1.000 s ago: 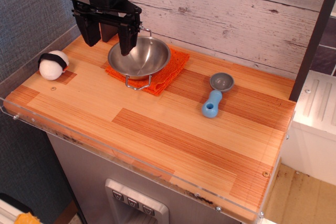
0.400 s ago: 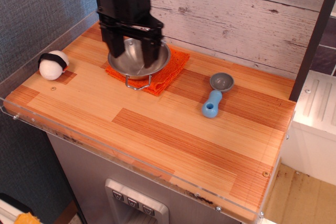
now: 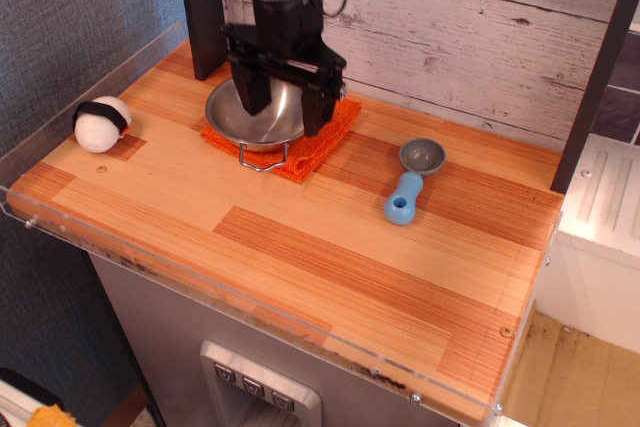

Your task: Move silver bowl in front of blue spoon on edge of counter

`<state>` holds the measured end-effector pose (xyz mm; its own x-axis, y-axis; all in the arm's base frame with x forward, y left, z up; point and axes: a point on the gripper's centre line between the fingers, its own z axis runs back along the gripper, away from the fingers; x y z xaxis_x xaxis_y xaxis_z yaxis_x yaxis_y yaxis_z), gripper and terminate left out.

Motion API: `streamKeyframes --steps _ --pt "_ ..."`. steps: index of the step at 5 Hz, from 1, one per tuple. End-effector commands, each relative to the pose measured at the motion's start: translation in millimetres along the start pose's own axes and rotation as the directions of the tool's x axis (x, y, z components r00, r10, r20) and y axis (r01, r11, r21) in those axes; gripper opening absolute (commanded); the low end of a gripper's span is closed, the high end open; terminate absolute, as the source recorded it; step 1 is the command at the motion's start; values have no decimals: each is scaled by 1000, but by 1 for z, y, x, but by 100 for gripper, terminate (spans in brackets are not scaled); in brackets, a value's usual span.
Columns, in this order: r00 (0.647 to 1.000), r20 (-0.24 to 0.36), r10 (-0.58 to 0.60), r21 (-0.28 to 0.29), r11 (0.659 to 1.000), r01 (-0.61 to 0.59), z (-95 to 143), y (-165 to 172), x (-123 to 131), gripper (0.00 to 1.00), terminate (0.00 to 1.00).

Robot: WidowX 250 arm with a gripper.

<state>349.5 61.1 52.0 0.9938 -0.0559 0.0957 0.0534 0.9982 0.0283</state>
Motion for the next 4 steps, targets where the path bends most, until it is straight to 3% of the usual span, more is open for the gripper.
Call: streamKeyframes --steps 1,2,3,4 --pt "999 17 -40 52 998 39 -12 3 13 100 0" --pt "999 23 -39 44 998 38 -12 4 12 100 0" --pt "999 30 -42 32 999 41 -11 3 10 0 0" --pt "998 36 -48 30 998 47 -8 3 9 0 0"
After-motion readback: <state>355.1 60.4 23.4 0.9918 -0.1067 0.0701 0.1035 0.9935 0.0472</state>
